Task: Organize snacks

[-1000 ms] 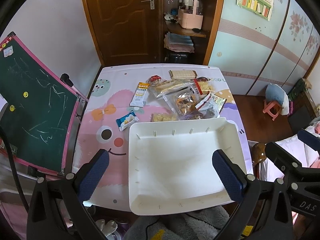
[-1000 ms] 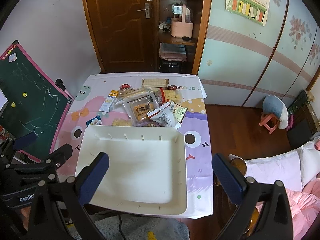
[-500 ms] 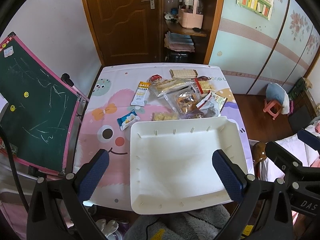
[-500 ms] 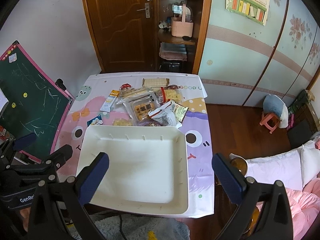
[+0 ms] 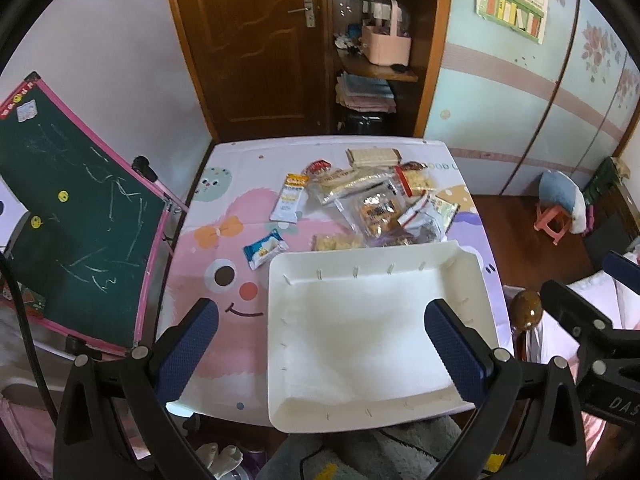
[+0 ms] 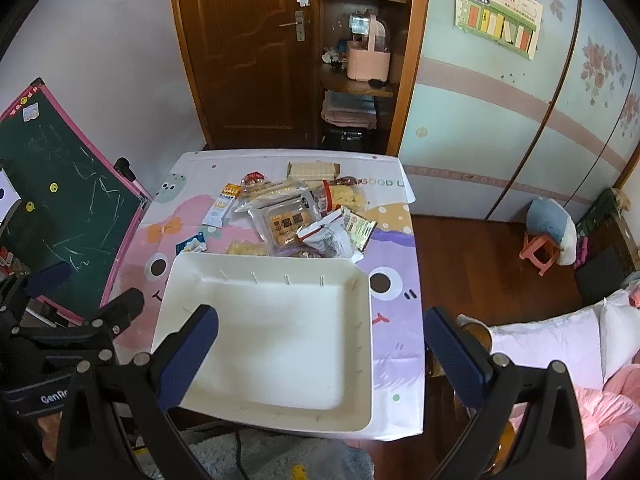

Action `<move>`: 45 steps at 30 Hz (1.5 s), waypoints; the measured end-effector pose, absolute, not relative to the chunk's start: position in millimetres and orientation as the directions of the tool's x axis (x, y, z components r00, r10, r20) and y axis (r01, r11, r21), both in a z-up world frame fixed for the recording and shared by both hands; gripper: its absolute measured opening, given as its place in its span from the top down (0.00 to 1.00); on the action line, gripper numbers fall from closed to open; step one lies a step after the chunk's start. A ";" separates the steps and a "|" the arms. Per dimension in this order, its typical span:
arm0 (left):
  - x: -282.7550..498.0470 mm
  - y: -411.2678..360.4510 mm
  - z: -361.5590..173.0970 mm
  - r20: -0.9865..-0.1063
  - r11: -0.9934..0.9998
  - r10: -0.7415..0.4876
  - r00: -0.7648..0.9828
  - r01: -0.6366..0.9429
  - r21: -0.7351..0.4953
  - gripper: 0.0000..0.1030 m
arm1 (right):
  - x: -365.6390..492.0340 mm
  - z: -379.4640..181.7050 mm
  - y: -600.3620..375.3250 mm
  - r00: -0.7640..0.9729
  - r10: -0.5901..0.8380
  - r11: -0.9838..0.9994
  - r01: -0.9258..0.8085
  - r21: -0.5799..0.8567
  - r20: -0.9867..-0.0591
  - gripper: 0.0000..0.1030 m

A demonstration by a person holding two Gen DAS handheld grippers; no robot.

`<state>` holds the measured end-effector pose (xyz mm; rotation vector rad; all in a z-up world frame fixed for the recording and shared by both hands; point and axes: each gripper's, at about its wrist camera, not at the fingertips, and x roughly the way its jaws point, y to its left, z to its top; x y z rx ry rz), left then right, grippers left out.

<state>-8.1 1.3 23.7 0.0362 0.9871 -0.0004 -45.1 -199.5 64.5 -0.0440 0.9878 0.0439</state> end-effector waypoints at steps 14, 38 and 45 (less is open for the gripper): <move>18.1 35.5 55.9 -0.772 0.996 0.089 0.629 -0.072 0.055 0.01 | -15.9 90.1 -213.9 0.576 0.120 0.990 -0.135 0.051 -0.809 0.00; 204.6 147.3 -74.2 -0.900 0.997 0.026 0.435 0.057 0.056 0.01 | 139.6 10.3 -215.7 0.417 0.040 0.997 0.042 0.063 -0.908 0.05; 230.4 142.7 -178.3 -0.969 0.991 -0.022 0.248 0.132 0.012 0.01 | 178.3 -72.5 -216.6 0.246 0.071 0.989 0.108 0.100 -0.967 0.06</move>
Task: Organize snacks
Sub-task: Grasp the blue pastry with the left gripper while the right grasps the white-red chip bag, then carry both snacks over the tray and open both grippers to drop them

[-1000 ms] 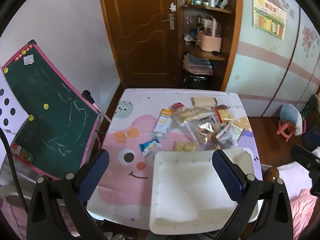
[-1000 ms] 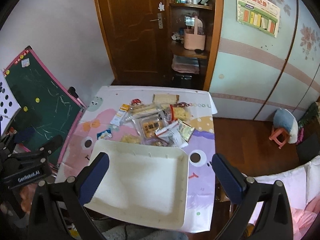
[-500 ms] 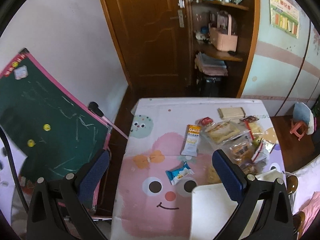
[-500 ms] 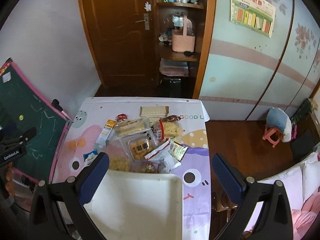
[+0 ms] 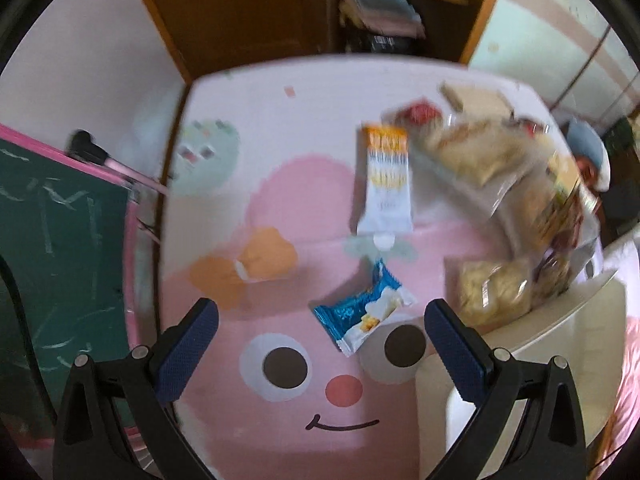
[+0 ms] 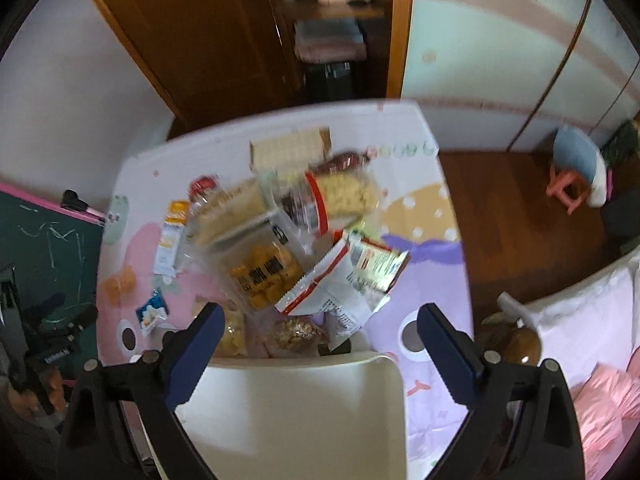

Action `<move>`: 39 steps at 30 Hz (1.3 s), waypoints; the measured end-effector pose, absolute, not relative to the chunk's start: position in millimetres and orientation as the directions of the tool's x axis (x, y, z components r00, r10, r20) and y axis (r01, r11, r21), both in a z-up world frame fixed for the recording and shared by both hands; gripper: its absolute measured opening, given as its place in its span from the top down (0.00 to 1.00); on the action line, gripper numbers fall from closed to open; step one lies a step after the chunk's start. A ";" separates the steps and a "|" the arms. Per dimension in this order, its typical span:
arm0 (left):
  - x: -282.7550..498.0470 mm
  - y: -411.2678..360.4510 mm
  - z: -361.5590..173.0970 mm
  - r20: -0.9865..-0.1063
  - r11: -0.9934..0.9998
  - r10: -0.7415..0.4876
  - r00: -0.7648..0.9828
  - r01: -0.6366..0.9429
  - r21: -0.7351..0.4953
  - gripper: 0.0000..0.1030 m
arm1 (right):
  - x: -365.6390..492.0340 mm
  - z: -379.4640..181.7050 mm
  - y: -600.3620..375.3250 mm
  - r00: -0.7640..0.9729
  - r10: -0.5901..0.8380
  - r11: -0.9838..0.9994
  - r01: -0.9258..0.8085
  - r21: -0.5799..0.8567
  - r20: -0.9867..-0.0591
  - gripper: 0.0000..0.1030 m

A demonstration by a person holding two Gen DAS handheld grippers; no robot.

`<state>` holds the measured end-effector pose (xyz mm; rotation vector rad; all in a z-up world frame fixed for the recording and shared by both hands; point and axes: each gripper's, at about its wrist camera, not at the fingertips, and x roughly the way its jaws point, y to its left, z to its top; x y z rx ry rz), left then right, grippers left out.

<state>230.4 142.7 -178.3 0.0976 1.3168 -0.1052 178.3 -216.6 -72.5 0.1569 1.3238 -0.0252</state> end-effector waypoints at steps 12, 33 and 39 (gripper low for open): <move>243.2 142.5 -237.7 -0.992 0.975 -0.077 0.096 0.218 -0.054 0.01 | 192.3 -146.7 -188.0 0.081 0.054 0.999 -0.002 0.054 -0.995 0.09; 272.4 121.0 -274.9 -1.000 0.976 -0.019 0.001 0.217 -0.018 0.48 | 206.9 -195.4 -182.1 0.032 -0.072 0.986 -0.146 -0.076 -0.997 0.28; 277.3 111.0 -266.9 -0.999 0.977 -0.010 0.034 0.211 -0.003 0.70 | 200.2 -189.0 -183.5 0.076 -0.090 0.982 -0.159 -0.101 -0.993 0.51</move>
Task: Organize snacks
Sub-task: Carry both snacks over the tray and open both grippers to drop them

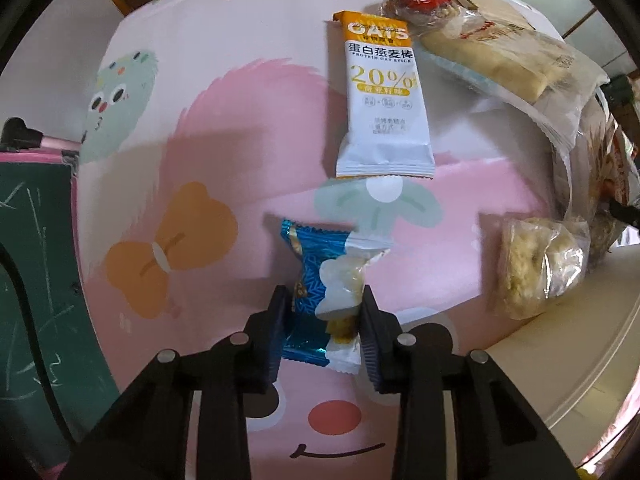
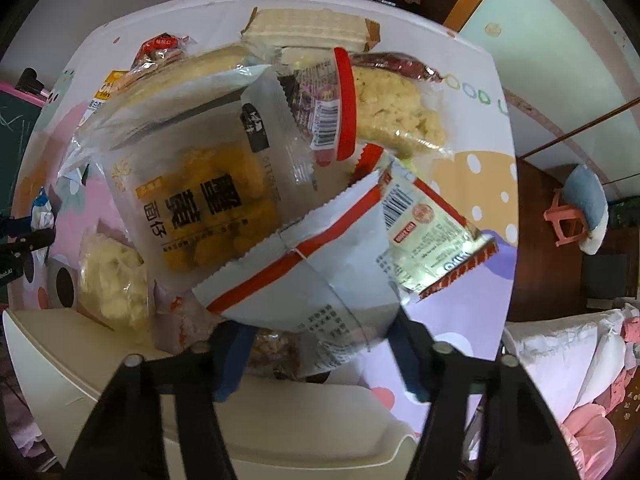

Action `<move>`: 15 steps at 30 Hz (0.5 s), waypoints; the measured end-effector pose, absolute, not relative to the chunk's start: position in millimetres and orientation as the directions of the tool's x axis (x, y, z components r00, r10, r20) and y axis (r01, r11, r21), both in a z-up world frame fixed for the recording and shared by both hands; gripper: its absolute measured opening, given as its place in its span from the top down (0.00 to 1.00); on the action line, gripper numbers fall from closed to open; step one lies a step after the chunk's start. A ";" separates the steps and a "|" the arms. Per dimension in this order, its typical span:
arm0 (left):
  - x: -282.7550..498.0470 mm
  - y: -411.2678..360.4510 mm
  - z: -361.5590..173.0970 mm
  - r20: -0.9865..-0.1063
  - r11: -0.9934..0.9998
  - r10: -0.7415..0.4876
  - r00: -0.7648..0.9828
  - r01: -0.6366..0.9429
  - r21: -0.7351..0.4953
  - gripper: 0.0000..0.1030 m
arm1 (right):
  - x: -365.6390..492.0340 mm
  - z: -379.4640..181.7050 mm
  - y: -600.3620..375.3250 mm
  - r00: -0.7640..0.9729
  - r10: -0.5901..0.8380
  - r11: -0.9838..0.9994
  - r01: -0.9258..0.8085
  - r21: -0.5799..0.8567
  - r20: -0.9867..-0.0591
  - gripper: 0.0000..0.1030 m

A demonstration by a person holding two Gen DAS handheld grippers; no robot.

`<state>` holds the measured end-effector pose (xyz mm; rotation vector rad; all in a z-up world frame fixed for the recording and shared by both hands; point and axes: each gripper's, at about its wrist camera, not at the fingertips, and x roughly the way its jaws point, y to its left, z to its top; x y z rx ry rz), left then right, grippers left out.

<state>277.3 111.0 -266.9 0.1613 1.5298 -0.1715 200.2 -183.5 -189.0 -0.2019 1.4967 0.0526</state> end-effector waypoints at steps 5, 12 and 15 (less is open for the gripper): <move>250.8 105.8 -252.4 -0.996 0.982 0.000 0.091 0.188 0.017 0.72 | 187.6 -182.1 -189.9 0.105 -0.068 0.986 -0.146 -0.083 -0.992 0.71; 243.5 103.2 -197.6 -0.976 0.992 0.006 0.216 0.120 0.033 0.73 | 178.2 -150.6 -197.9 0.207 -0.042 0.990 -0.124 -0.068 -0.978 0.72; 238.6 102.8 -167.1 -0.962 0.995 0.008 0.274 0.095 0.035 0.74 | 170.8 -125.3 -202.3 0.262 -0.012 0.995 -0.094 -0.038 -0.965 0.72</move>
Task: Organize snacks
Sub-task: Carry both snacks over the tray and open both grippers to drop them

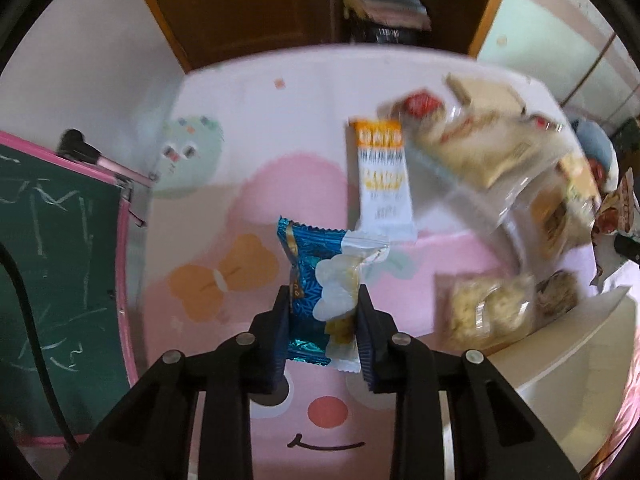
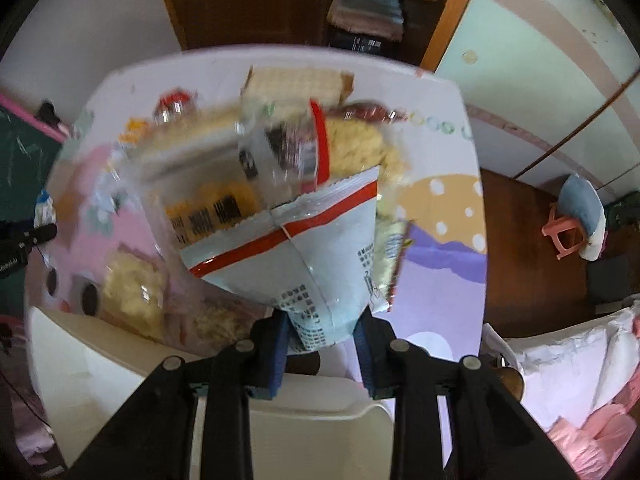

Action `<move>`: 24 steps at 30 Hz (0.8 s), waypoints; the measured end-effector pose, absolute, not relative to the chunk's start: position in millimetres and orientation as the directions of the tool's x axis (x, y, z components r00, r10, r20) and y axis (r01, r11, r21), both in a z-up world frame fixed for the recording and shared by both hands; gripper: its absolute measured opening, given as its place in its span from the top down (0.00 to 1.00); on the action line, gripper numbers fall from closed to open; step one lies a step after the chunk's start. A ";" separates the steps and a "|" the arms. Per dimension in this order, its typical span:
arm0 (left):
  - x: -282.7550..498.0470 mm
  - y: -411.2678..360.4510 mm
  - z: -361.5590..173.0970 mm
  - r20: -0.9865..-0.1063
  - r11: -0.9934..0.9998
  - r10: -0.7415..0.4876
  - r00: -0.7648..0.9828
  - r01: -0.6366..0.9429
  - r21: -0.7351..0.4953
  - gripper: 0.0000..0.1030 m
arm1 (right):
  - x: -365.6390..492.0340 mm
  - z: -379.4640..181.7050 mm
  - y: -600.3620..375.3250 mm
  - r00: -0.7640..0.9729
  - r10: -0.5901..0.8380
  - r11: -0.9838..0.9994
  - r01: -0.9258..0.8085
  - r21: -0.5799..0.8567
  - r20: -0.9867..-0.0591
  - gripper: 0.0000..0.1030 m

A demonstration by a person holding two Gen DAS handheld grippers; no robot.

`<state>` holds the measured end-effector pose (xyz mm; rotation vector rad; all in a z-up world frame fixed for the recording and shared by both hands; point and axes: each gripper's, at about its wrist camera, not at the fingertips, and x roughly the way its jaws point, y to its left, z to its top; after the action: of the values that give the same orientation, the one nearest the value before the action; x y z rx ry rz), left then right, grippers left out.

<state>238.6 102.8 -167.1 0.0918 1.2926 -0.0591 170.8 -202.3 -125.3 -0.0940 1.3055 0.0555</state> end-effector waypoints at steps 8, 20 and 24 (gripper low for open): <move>193.4 82.2 -77.3 -0.904 0.995 -0.009 0.428 0.096 0.036 0.74 | 150.2 -52.0 -208.2 0.407 0.062 0.997 -0.073 0.035 -0.911 0.72; 91.7 40.0 12.5 -0.827 0.995 -0.063 0.559 0.095 -0.012 0.74 | 61.8 27.1 -199.2 0.494 0.188 0.977 -0.178 0.113 -0.849 0.72; 61.1 20.2 12.6 -0.825 0.995 -0.047 0.563 0.102 0.013 0.74 | 34.2 29.4 -195.0 0.473 0.221 0.969 -0.205 0.137 -0.853 0.72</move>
<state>61.1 20.2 12.6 0.0619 0.9694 -0.0880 34.2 -195.0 29.4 0.0168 1.0466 0.2607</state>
